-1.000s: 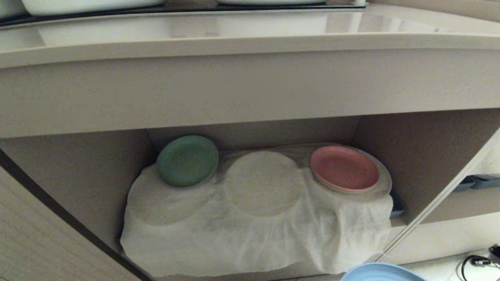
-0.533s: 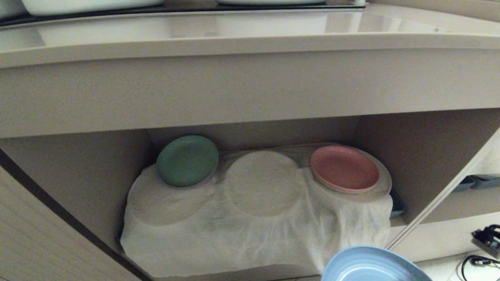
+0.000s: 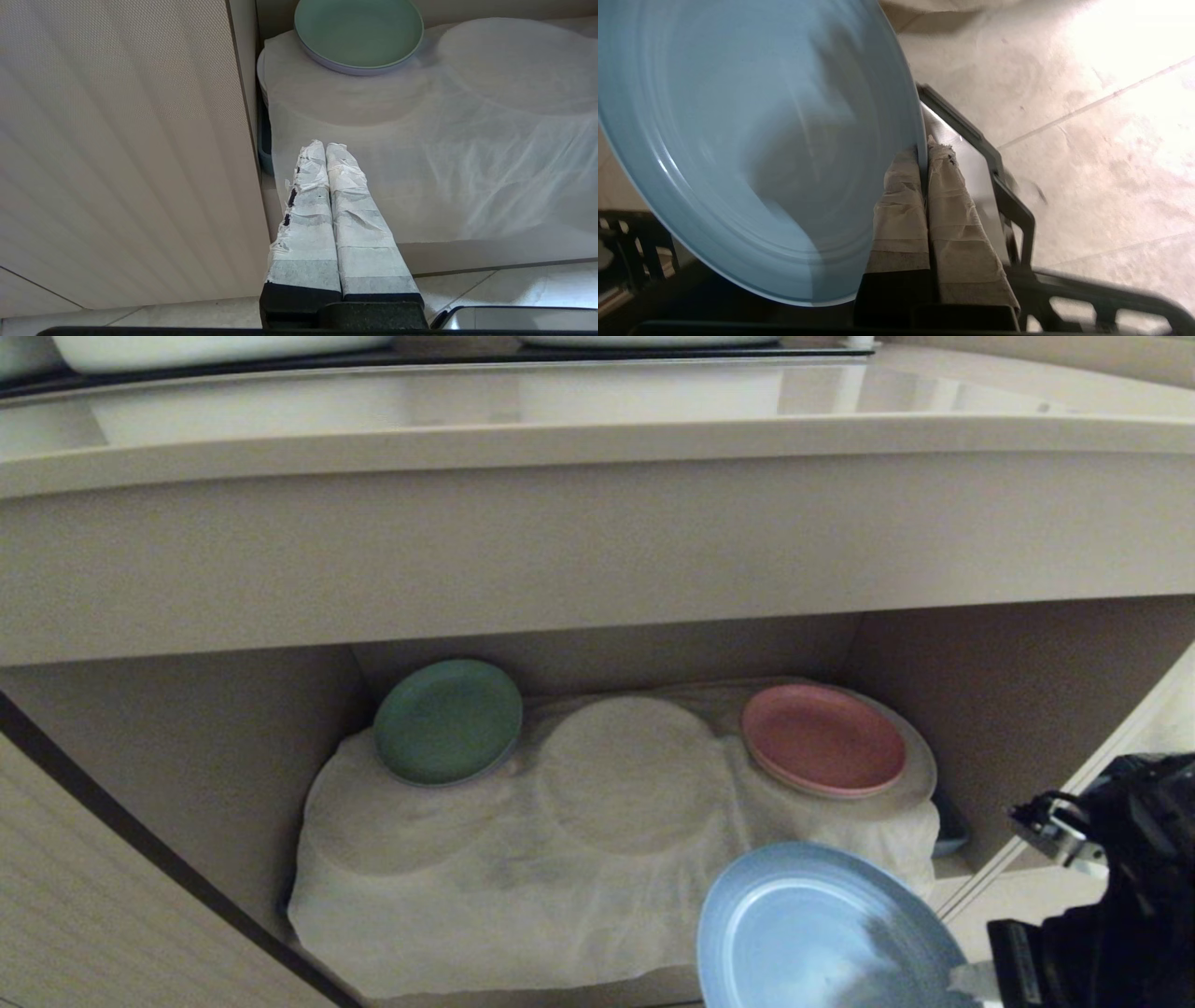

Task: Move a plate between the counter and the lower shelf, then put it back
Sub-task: Put the plate in the cupboard

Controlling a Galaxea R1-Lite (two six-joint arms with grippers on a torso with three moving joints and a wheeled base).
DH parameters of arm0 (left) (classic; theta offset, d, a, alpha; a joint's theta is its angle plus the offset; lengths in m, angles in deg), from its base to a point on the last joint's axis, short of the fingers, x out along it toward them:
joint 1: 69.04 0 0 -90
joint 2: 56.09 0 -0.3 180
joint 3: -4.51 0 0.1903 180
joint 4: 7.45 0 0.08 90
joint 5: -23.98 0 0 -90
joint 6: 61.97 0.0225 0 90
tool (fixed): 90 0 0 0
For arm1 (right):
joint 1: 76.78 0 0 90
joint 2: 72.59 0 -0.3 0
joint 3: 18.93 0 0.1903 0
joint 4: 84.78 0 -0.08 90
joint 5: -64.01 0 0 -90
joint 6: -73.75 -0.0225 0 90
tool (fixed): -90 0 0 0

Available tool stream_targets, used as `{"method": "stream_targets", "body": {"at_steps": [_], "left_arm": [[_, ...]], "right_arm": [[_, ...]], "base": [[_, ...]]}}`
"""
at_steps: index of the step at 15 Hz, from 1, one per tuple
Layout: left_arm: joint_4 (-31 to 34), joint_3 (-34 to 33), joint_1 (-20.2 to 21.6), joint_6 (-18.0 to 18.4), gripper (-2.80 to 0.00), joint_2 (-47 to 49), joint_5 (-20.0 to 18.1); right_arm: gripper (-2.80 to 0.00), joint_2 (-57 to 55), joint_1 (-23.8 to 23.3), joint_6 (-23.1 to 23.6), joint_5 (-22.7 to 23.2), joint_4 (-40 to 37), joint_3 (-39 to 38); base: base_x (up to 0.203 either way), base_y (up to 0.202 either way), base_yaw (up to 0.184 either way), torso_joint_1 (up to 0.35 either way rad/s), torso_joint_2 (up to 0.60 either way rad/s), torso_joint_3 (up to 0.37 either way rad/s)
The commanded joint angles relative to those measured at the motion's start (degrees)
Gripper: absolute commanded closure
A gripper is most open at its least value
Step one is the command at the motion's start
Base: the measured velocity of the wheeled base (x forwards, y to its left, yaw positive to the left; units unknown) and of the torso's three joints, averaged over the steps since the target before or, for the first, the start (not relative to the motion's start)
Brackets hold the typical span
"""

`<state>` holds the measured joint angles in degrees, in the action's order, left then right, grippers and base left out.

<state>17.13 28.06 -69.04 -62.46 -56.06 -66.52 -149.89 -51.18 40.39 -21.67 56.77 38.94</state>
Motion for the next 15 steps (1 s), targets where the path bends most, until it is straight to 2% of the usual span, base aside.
{"method": "stream_targets", "body": {"at_steps": [1,4,7,11,15], "left_arm": [[0.01,-0.01,0.0,-0.04,0.0,-0.02,-0.03],[0.01,-0.01,0.0,-0.04,0.0,-0.02,-0.03],[0.01,-0.01,0.0,-0.04,0.0,-0.02,-0.03],[0.01,-0.01,0.0,0.01,0.0,-0.02,-0.03],[0.01,-0.01,0.0,-0.04,0.0,-0.02,-0.03]], "right_arm": [[0.0,-4.98,0.06,-0.3,0.06,1.76,0.62],[0.0,-8.56,0.07,-0.66,0.15,4.15,2.77],[0.0,-12.12,0.29,-3.34,0.19,4.19,7.33],[0.0,-16.99,3.43,-7.92,0.24,4.32,12.77],[0.0,-21.83,5.35,-10.59,0.07,4.4,18.13]], "base": [[0.0,0.0,0.0,0.0,0.0,0.0],[0.0,0.0,0.0,0.0,0.0,0.0],[0.0,0.0,0.0,0.0,0.0,0.0],[0.0,0.0,0.0,0.0,0.0,0.0],[0.0,0.0,0.0,0.0,0.0,0.0]]}}
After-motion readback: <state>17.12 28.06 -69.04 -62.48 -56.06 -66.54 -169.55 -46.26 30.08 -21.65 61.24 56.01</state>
